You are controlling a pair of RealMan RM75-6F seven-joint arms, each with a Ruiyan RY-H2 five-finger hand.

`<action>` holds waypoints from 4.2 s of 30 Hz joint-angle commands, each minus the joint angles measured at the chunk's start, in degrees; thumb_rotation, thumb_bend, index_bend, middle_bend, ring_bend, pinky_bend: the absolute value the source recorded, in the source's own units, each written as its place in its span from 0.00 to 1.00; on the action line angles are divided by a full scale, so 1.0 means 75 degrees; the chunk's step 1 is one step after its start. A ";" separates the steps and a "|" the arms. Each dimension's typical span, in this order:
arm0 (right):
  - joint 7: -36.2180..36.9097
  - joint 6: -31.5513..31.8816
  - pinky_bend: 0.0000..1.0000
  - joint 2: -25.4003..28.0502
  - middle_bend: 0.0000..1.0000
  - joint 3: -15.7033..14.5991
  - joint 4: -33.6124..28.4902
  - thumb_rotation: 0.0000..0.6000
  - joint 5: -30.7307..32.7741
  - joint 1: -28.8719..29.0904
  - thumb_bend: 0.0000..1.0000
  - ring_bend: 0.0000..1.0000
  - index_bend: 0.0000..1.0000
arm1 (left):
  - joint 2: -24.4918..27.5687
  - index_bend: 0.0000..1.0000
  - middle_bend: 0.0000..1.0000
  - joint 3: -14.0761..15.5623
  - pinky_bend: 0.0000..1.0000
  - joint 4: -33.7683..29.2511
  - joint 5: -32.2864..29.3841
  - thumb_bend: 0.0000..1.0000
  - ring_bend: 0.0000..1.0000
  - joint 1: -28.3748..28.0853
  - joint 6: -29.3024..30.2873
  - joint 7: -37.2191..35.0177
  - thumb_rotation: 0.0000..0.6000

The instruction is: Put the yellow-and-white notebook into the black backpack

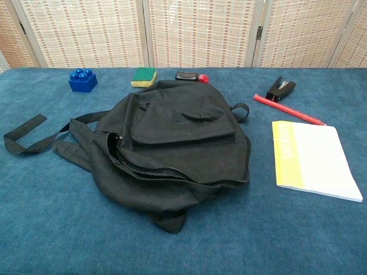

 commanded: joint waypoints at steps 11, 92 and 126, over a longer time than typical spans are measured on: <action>-0.0986 -0.2765 0.14 -0.1376 0.33 0.0918 0.1321 1.00 0.2174 0.2240 0.98 0.25 0.00 | 0.0005 0.07 0.05 0.0009 0.00 -0.0021 0.0003 0.31 0.07 -0.0057 -0.0100 0.0062 1.00; -0.0303 -0.0960 0.00 -0.2225 0.00 -0.1399 0.0763 1.00 -0.1515 0.2040 0.31 0.00 0.00 | -0.0076 0.09 0.05 0.0144 0.00 -0.0180 0.0044 0.31 0.09 -0.0164 -0.0298 0.0176 1.00; -0.1079 -0.0778 0.00 -0.3537 0.00 -0.1422 0.1978 1.00 -0.1230 0.1547 0.30 0.00 0.00 | -0.0122 0.07 0.05 0.0214 0.00 -0.0022 -0.0073 0.31 0.09 -0.0165 -0.0496 -0.0007 1.00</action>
